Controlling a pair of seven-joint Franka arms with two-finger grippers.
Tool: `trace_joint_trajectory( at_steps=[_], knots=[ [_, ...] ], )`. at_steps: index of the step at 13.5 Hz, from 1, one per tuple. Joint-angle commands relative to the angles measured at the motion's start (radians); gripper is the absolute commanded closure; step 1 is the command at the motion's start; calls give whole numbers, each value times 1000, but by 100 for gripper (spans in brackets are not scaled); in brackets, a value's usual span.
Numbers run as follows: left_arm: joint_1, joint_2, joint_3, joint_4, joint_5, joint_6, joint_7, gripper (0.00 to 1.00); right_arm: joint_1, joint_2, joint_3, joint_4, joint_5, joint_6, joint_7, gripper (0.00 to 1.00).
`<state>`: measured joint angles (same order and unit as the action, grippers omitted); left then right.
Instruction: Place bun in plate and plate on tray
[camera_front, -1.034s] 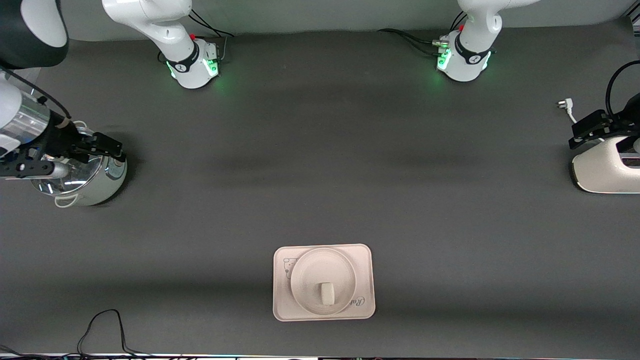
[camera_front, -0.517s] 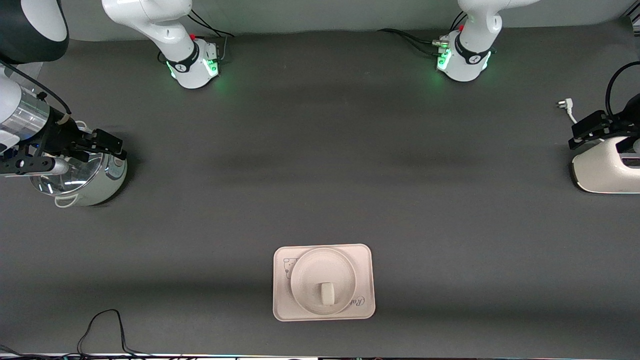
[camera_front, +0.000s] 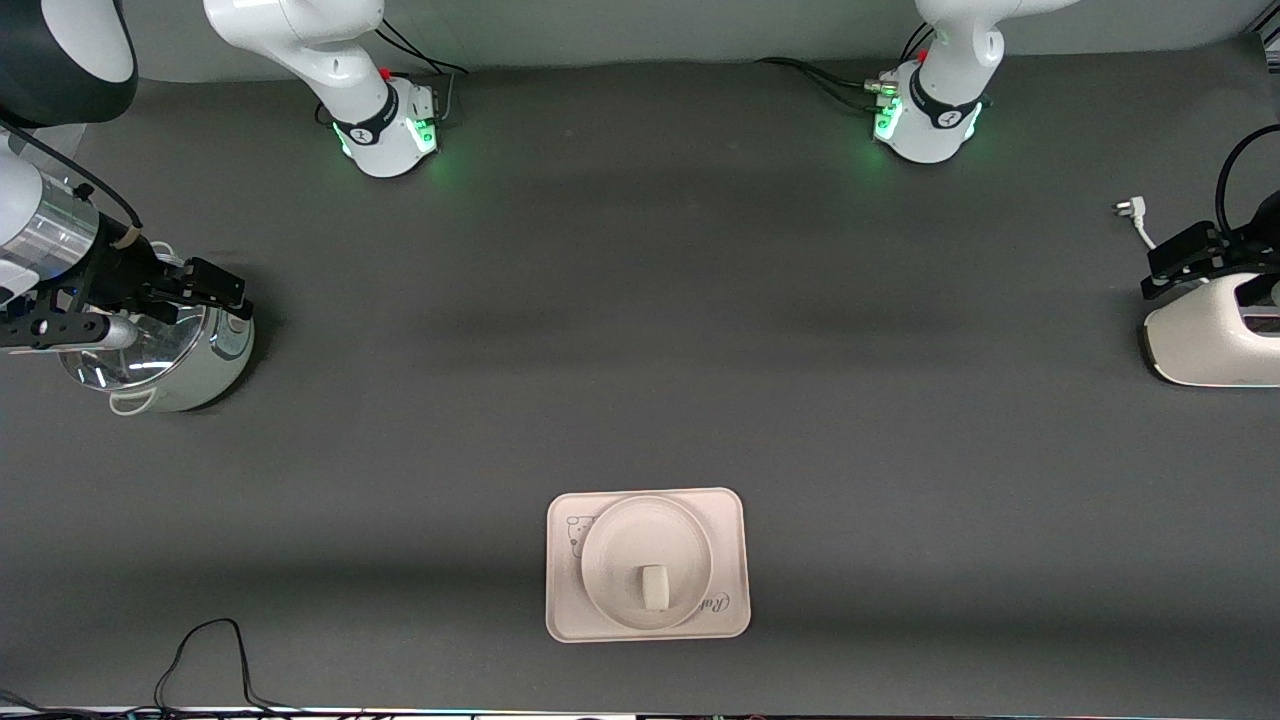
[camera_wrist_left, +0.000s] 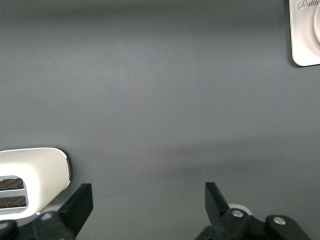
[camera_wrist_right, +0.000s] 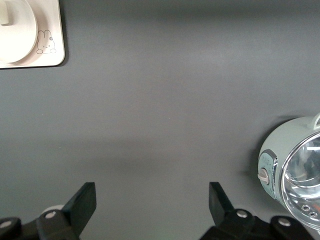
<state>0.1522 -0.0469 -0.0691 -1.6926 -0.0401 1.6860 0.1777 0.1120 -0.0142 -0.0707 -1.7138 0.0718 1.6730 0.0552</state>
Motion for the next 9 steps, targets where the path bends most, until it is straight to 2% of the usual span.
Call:
trace_joint_trajectory(
  at_steps=[1,9],
  knots=[
    [7,7,-1,16,-3,-9,23,0,6,2,-8,-7,-3,10,-8,0],
    [7,5,-3,18,-3,-11,23,0,-3,11,-23,-7,-3,8,-12,0]
  ],
)
